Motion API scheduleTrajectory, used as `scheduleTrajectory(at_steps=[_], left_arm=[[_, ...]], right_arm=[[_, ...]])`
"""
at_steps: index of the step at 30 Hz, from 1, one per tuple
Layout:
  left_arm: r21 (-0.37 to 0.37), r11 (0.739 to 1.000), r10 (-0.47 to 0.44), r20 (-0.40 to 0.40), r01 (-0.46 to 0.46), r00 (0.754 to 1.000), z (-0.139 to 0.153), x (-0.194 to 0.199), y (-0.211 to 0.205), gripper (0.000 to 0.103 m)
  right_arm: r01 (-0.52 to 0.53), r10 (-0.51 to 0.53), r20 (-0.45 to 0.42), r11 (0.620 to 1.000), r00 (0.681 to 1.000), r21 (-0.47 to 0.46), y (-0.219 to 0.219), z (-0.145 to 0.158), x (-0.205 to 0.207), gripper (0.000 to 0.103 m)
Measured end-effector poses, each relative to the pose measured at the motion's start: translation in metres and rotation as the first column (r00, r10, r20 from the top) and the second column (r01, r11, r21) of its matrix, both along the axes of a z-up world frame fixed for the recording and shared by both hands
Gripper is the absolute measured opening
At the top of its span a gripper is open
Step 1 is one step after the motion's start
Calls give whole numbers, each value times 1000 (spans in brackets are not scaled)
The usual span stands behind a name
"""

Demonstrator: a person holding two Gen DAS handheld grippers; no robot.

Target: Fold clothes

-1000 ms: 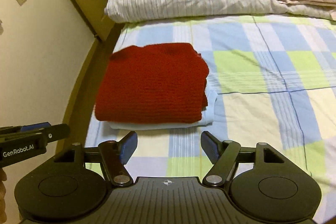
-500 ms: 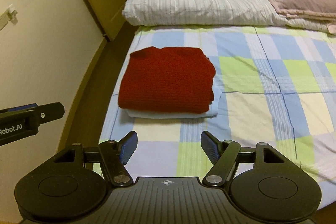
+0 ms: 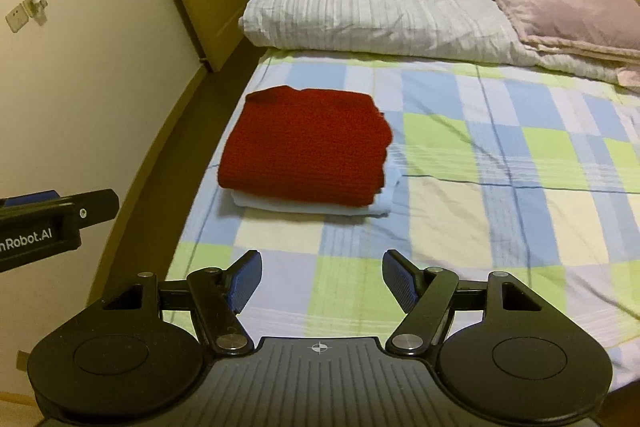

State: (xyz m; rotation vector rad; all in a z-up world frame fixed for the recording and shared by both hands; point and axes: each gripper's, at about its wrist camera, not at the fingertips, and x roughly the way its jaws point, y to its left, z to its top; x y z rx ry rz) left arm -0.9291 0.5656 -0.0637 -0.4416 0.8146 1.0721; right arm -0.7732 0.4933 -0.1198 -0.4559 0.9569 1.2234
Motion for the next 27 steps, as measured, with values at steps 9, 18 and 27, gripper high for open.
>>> scheduleTrajectory(at_steps=[9, 18, 27], left_arm=[[43, 998, 36, 15, -36, 999, 6, 9, -42, 67], [54, 996, 67, 19, -68, 998, 5, 14, -96, 68], [21, 995, 94, 13, -94, 995, -1, 17, -156, 68]], right_arm=[[35, -32, -45, 998, 998, 59, -42, 14, 28, 70], [10, -5, -73, 997, 997, 73, -86, 23, 39, 70], [-45, 47, -37, 998, 998, 53, -142, 24, 37, 70]])
